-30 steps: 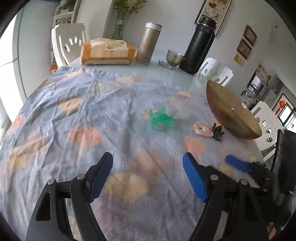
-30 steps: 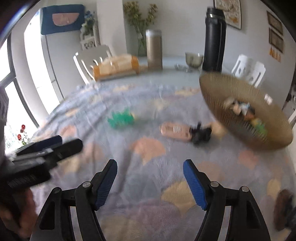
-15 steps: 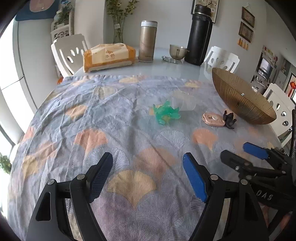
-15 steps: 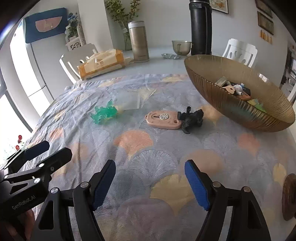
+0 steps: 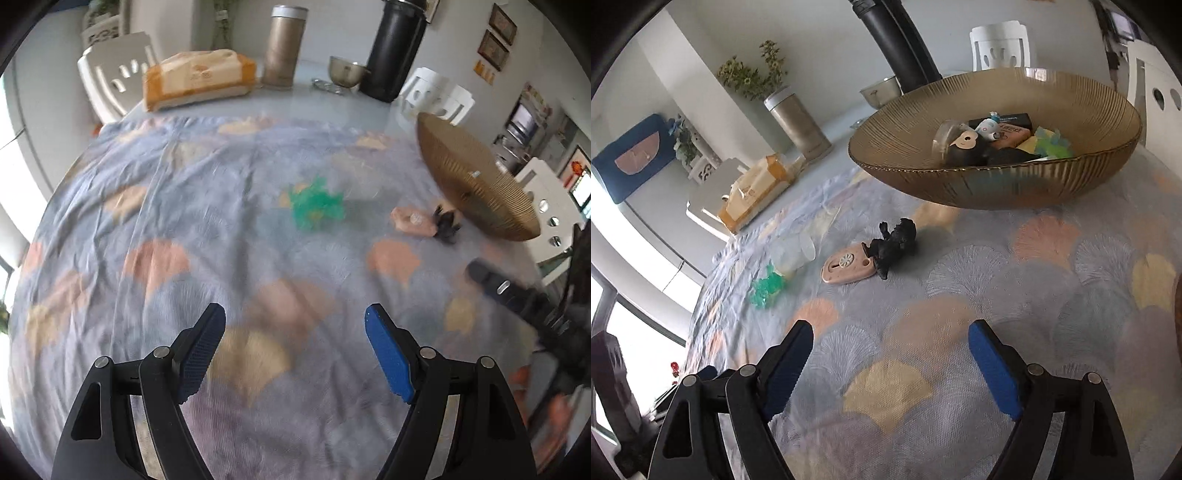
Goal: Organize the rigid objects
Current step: 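Move left tool toward the green toy while right tool approaches the black figure, then grasp the green toy with left tool while right tool grasps the black figure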
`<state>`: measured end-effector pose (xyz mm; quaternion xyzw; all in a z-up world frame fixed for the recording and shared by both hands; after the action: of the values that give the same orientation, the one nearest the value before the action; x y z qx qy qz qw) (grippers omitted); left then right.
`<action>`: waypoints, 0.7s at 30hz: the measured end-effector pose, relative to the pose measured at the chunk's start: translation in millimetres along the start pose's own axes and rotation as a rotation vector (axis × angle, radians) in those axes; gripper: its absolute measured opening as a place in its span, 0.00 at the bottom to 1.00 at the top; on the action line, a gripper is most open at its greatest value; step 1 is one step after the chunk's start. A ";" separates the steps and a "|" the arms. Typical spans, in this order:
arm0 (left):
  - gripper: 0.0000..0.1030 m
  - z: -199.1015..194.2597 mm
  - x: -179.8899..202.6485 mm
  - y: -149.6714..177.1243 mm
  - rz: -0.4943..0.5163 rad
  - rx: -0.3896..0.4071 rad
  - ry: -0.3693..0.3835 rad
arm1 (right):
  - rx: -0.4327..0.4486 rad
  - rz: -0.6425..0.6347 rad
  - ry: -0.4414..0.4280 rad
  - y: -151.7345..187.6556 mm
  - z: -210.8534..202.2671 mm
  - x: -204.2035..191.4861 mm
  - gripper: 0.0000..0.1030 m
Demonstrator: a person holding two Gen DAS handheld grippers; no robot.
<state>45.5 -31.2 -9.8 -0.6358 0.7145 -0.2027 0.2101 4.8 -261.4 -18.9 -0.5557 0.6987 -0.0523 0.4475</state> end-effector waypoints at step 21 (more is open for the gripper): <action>0.44 64.9 49.2 -62.4 0.249 0.067 -0.011 | -0.007 -0.020 0.099 -49.1 56.9 -2.2 0.39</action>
<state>128.0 -88.4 -30.9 -0.5359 0.7797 -0.1950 0.2588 79.5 -253.9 -23.4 -0.5607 0.7147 -0.0819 0.4100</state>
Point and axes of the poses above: each gripper's, at about its wrist camera, not at the fingertips, and z roughly the way its jaws point, x to its right, y to its underside, the point moved 3 cm from there along z, roughly the way its jaws point, and after that the axes turned 15 degrees about -y, right-handed, at the moved point
